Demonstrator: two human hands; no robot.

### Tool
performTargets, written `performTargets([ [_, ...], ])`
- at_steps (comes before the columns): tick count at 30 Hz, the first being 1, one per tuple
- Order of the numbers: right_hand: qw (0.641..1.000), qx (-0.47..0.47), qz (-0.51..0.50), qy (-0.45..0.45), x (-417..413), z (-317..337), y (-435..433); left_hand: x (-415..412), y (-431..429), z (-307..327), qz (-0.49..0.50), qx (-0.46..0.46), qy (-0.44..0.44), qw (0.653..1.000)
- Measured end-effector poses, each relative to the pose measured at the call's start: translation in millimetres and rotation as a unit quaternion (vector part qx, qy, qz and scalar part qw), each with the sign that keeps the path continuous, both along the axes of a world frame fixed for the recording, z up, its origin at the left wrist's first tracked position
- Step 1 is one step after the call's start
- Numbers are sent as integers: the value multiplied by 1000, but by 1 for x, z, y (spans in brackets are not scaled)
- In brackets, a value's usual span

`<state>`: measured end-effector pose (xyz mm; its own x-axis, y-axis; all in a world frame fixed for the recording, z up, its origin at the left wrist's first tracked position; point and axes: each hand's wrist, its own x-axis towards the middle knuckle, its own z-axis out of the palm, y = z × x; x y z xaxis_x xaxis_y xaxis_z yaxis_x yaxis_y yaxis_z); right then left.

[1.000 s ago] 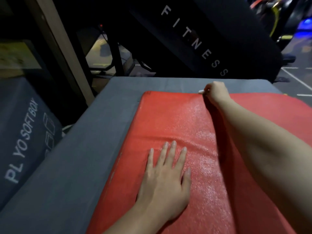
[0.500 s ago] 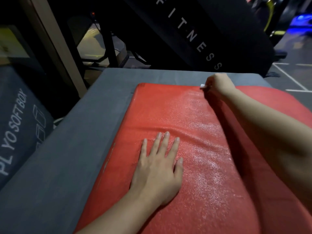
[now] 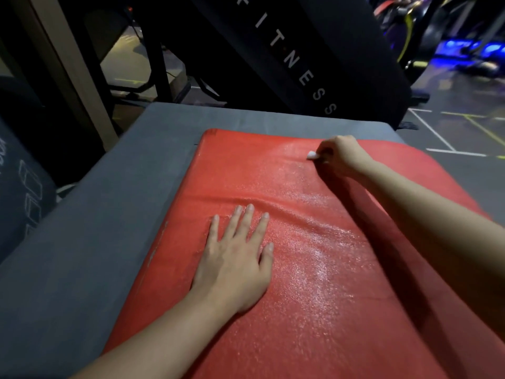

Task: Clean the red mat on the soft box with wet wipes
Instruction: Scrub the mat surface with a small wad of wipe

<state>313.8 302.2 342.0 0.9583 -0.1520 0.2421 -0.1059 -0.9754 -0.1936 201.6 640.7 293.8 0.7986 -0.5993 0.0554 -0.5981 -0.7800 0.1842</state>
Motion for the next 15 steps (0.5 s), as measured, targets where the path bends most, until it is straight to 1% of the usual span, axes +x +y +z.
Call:
performTargets([
  [2,999,23,-27,-30,4,-6,4,0,0,-1,3,3,1,1000],
  [5,996,56,-48,-48,6,-10,16,2,0,0,7,3,3,1000],
  [7,997,55,-37,-38,-3,-6,23,2,0,0,6,4,2,1000],
  [10,1000,16,5,-3,-32,-3,32,1,0,0,7,2,-1,1000],
  [13,999,5,41,-12,-69,-8,45,0,-1,1,6,1,1,1000],
  [15,999,15,41,-22,-76,-11,49,1,-2,0,9,0,-2,1000],
])
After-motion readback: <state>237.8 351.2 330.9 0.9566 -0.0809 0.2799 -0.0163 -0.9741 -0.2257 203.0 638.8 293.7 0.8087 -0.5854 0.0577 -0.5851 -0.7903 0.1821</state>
